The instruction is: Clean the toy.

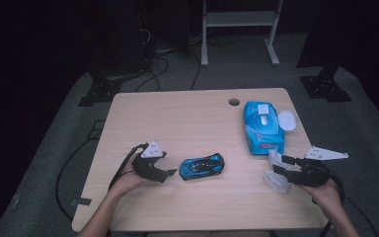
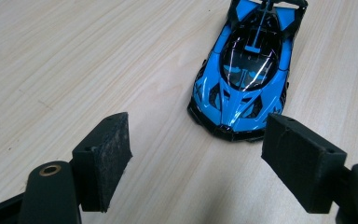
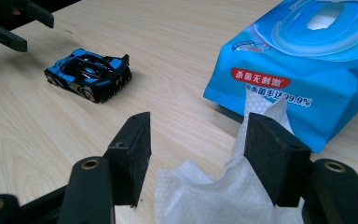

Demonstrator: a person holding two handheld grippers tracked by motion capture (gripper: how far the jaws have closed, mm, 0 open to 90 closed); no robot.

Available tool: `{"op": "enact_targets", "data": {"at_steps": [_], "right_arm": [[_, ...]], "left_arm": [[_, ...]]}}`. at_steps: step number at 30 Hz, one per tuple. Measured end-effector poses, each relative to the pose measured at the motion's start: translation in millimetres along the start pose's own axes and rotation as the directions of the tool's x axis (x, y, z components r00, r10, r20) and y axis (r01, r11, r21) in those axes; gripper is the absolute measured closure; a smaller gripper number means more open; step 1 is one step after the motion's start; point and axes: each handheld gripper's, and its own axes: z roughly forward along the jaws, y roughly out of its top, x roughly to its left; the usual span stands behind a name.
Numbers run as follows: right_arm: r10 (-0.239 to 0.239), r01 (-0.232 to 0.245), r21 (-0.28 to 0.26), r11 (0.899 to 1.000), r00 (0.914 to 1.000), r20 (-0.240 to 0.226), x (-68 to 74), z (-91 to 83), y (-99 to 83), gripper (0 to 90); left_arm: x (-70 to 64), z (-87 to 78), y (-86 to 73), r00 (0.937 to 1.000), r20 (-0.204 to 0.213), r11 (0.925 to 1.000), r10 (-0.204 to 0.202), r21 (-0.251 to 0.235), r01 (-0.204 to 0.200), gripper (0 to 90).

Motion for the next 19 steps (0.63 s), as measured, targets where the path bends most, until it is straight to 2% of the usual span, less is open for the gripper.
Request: {"op": "enact_targets", "data": {"at_steps": [8,14,19], "right_arm": [[-0.002,0.002,-0.004,1.000,1.0000,-0.007,1.7,3.7,-2.1,37.7],[0.000,0.000,-0.016,1.000,1.0000,-0.008,2.9,6.6,-5.2,34.8],[0.015,-0.015,-0.020,1.000,0.9998,-0.009,5.6,10.9,-12.0,32.2]], "left_arm": [[-0.1,-4.6,-8.6,0.9999,-0.010,0.9999,-0.013,0.005,0.013,21.8],[-1.6,-6.1,-15.5,0.9994,-0.010,0.9994,-0.033,-0.009,0.033,20.9],[-8.3,-5.2,-22.4,0.9997,-0.014,0.9998,-0.021,-0.006,0.020,19.6]]}}
